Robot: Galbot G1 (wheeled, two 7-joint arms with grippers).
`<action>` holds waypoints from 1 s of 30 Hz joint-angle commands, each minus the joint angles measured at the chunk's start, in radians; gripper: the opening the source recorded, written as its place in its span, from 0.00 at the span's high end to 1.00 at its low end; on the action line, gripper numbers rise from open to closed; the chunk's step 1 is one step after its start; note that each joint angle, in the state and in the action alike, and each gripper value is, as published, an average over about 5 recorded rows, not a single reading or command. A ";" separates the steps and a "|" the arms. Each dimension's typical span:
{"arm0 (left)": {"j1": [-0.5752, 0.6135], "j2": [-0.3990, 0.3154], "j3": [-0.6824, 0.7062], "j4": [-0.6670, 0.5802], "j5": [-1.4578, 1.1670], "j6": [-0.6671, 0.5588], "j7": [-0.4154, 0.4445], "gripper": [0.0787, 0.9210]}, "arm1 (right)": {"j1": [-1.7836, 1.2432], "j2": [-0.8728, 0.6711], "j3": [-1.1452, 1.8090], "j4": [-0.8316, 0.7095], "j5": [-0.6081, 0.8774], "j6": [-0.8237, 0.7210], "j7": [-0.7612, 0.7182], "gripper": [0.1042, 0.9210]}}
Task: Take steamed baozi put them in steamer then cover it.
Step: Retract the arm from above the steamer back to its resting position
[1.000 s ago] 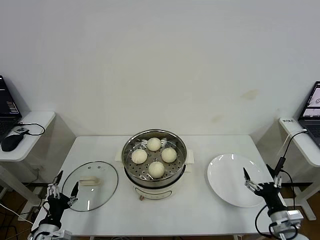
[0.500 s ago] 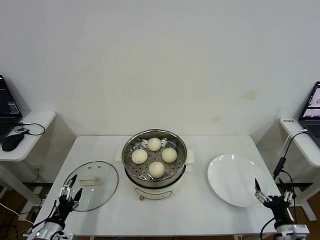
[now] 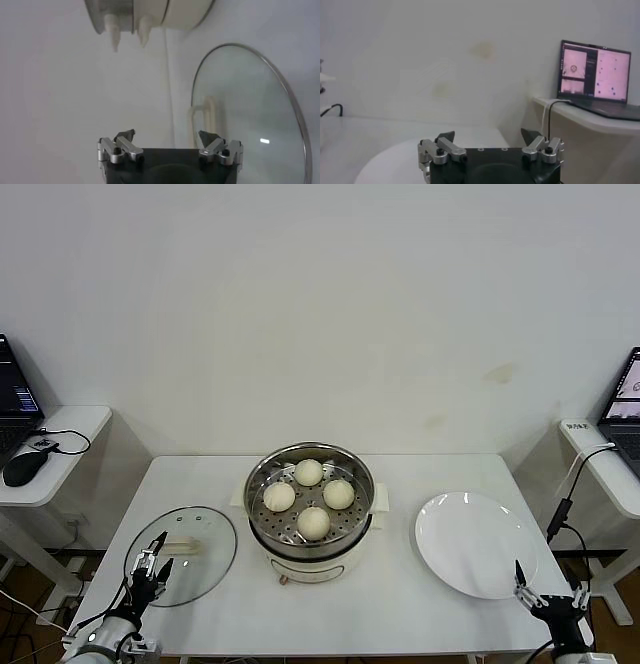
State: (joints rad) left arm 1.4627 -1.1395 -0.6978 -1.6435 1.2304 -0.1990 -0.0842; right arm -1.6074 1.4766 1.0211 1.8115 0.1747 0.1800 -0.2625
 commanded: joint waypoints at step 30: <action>-0.257 0.003 0.078 0.254 0.009 -0.003 -0.019 0.12 | -0.017 0.041 0.020 -0.043 -0.062 0.033 -0.007 0.12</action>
State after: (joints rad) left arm 1.2420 -1.1370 -0.6236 -1.4435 1.2404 -0.2016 -0.0997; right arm -1.6243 1.5159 1.0420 1.7736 0.1181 0.2112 -0.2691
